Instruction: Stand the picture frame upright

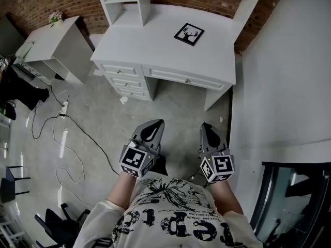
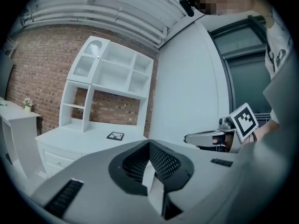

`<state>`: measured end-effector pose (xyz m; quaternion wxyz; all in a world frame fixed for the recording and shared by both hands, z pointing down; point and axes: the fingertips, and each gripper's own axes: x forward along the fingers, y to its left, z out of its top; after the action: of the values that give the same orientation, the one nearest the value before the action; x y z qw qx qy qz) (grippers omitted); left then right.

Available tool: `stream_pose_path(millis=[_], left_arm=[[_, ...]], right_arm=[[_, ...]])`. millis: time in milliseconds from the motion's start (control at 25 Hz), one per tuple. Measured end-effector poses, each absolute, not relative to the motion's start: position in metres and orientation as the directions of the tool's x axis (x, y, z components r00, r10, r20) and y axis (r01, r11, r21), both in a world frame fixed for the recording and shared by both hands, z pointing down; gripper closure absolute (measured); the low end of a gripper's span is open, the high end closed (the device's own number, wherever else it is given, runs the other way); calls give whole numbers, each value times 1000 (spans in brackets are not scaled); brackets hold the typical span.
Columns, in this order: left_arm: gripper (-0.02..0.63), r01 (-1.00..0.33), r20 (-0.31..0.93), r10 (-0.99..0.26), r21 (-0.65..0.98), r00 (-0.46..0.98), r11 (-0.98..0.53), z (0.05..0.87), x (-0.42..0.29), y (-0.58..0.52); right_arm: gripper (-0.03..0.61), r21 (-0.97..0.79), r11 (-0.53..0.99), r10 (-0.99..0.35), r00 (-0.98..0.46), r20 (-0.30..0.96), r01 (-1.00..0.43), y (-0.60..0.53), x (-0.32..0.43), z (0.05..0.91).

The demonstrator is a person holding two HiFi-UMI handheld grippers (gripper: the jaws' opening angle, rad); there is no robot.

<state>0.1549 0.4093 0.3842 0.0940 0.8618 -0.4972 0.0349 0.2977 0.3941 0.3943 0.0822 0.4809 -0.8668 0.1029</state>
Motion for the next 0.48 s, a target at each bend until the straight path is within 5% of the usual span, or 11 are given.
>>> stream_pose_path(millis=[480], left_arm=[[600,-806,163,-789,130,592,-578,383,88,237]], right_arm=[[577,-85,424,-857,-430,285,-902,237,223,397]])
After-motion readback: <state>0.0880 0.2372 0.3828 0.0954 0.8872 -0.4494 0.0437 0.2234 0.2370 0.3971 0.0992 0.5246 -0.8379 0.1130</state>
